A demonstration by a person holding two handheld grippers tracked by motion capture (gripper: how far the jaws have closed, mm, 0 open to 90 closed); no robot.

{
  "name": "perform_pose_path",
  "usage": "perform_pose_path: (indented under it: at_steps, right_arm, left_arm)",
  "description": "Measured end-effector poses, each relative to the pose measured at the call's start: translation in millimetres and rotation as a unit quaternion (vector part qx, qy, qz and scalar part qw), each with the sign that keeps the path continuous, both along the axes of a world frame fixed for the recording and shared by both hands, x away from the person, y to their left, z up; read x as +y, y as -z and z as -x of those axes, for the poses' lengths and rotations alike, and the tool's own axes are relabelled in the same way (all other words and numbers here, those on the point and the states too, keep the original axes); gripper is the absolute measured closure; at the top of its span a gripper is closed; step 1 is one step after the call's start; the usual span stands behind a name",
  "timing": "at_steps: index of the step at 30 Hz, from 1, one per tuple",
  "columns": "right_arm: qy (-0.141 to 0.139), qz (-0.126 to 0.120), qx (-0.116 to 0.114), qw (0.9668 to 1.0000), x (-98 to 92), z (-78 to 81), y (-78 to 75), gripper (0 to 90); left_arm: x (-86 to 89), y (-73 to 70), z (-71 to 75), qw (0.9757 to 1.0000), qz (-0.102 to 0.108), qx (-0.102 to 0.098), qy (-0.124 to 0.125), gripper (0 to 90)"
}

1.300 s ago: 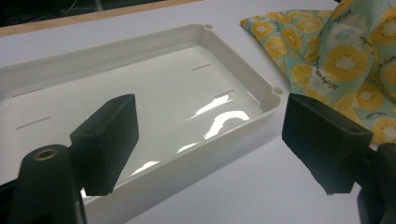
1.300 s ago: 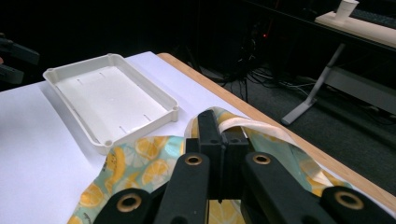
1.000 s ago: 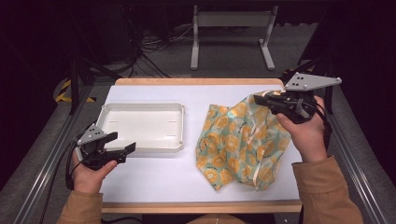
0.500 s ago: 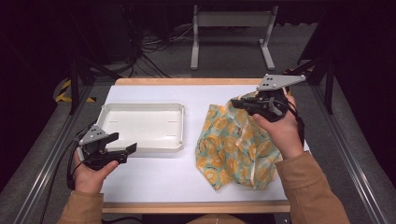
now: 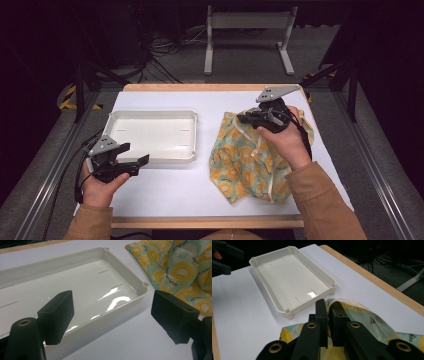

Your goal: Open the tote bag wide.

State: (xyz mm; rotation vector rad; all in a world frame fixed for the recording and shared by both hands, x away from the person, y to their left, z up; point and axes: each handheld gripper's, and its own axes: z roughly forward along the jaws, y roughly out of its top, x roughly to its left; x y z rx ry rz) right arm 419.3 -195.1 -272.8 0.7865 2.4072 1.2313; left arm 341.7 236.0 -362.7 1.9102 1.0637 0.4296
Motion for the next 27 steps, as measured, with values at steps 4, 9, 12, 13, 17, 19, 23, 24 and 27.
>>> perform_pose_path:
  at_steps: [4,9,12,13,17,19,23,24,27]
  right_arm:
    - [0.019,0.020,0.002,0.9996,-3.8,3.1,2.2,71.2]
    - [0.030,0.016,-0.003,0.9994,-13.1,9.7,1.4,63.9]
    - [0.033,0.010,-0.004,0.9994,-17.9,11.9,0.6,63.4]
    - [0.033,0.006,-0.003,0.9994,-20.7,12.7,-0.2,63.3]
    - [0.031,-0.004,-0.003,0.9995,-25.3,13.9,-3.1,63.1]
    - [0.027,-0.009,-0.002,0.9996,-25.7,14.3,-4.7,63.3]
    - [0.020,-0.017,-0.002,0.9997,-25.5,13.8,-6.8,64.0]
    - [0.019,-0.018,-0.003,0.9997,-25.3,13.7,-7.2,64.0]
    - [0.018,-0.022,-0.004,0.9996,-24.7,13.8,-8.0,64.4]
  left_arm:
    - [-2.7,1.3,-0.5,1.0000,-0.001,0.003,0.003,19.1]
    - [-5.6,2.1,-0.9,1.0000,-0.003,0.006,0.005,19.0]
    - [-10.0,2.4,-1.4,0.9999,-0.004,0.006,0.010,19.0]
    - [-11.2,2.3,-1.7,0.9999,-0.006,0.005,0.013,19.0]
    - [-18.5,1.7,-2.0,0.9997,0.002,0.003,0.025,20.1]
    - [-24.0,0.7,-1.9,0.9989,0.021,0.003,0.041,22.9]
    - [-44.1,-4.3,-0.4,0.9946,0.048,-0.009,0.092,27.7]
    - [-50.9,-6.0,0.5,0.9929,0.053,-0.011,0.106,27.8]
    - [-72.4,-10.4,3.2,0.9885,0.061,-0.012,0.138,27.9]
